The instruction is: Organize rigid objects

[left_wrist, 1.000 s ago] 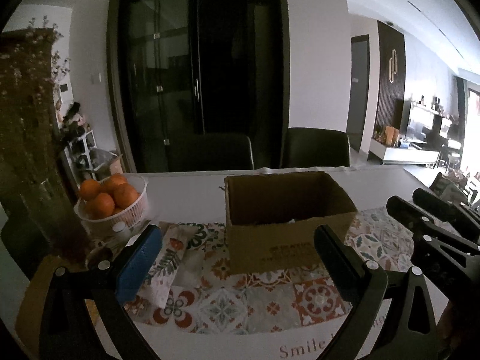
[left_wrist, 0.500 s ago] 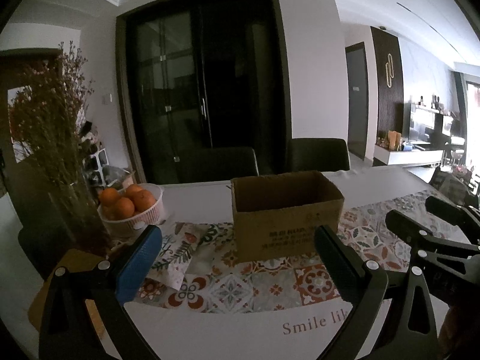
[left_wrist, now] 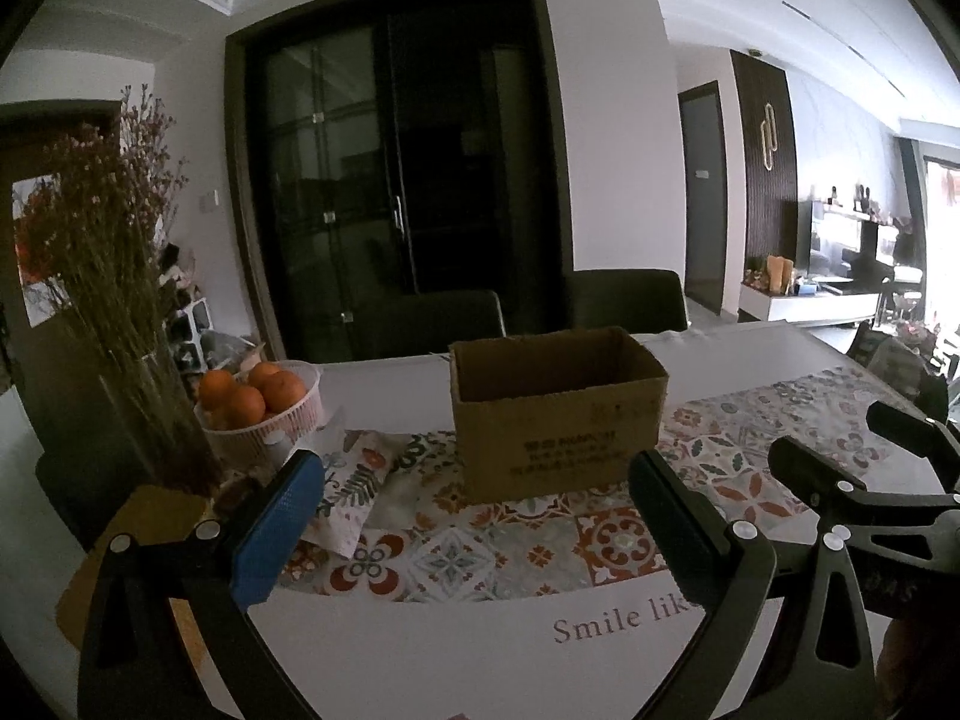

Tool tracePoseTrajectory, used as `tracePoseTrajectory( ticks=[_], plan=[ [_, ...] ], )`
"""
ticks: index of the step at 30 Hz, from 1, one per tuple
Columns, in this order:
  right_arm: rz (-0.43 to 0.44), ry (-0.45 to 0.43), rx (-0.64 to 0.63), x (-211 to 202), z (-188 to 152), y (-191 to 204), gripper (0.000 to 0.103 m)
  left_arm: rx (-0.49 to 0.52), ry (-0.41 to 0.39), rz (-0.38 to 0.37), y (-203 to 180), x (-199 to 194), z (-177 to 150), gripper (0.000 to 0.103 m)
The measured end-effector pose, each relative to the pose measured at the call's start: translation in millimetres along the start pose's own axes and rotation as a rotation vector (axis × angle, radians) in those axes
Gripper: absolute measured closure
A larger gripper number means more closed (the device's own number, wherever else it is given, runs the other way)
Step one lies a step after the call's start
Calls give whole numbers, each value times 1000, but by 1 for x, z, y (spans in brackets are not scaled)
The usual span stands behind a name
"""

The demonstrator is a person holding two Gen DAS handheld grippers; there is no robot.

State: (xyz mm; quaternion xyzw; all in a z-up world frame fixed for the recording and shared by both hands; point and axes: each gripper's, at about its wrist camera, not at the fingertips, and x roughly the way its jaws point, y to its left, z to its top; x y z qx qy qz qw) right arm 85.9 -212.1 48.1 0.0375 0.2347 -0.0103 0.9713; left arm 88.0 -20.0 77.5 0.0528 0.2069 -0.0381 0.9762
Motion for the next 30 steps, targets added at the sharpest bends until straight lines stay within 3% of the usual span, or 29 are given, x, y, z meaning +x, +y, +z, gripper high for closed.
tracePoseTrajectory(
  ticks=[12, 30],
  plan=[
    [-29, -47, -13, -15, 0, -1, 1, -14, -2, -14, -1, -7, -2, 0],
    [-23, -45, -13, -17, -1, -3, 1, -29, 18, -30, 0, -5, -3, 0]
  ],
)
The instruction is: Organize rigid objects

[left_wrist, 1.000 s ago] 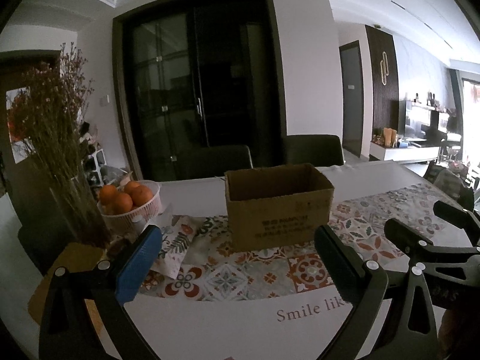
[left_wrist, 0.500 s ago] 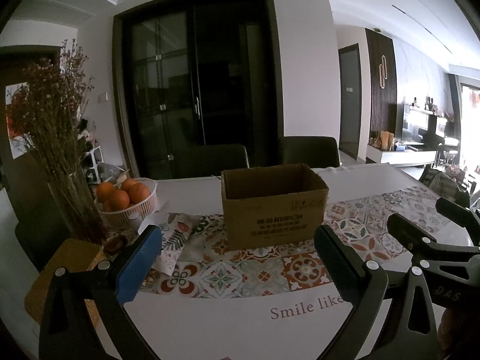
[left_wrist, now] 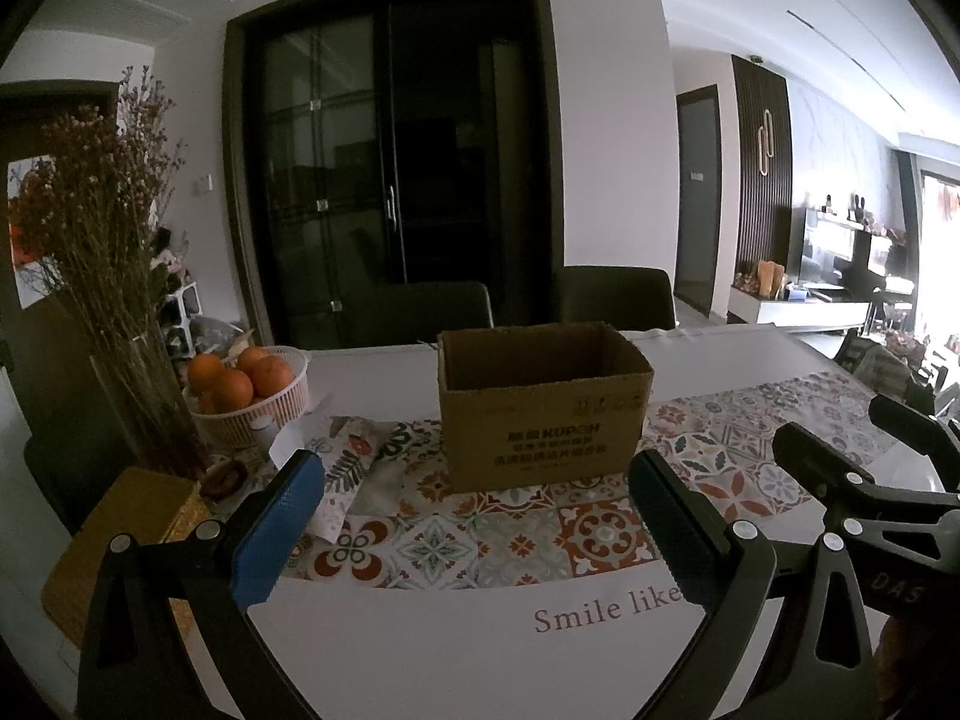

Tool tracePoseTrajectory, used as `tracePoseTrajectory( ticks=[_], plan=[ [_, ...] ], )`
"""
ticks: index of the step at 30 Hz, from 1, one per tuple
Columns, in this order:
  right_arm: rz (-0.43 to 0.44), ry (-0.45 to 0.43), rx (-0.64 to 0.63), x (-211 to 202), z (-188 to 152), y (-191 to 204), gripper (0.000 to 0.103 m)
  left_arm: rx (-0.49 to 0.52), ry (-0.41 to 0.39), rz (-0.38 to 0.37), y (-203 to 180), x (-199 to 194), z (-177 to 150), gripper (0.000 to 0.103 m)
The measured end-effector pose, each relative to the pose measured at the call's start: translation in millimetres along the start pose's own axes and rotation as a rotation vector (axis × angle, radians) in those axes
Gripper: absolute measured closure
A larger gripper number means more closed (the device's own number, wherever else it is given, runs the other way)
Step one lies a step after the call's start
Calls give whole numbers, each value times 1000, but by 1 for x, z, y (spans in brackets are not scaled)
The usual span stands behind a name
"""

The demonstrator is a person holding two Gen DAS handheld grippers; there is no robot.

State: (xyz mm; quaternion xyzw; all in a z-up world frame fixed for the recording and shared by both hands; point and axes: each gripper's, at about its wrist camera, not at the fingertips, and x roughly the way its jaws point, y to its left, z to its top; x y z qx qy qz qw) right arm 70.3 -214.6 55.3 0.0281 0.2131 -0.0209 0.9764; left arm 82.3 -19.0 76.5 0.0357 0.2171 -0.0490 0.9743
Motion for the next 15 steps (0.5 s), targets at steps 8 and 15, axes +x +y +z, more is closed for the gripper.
tracePoseTrajectory(
  ticks=[8, 15],
  plan=[
    [-1, 0, -2, -1, 2, 0, 1, 1, -1, 5, 0, 1, 0, 0],
    [-2, 0, -1, -1, 2, 0, 1, 4, -4, 9, 0, 0, -1, 0]
  ],
)
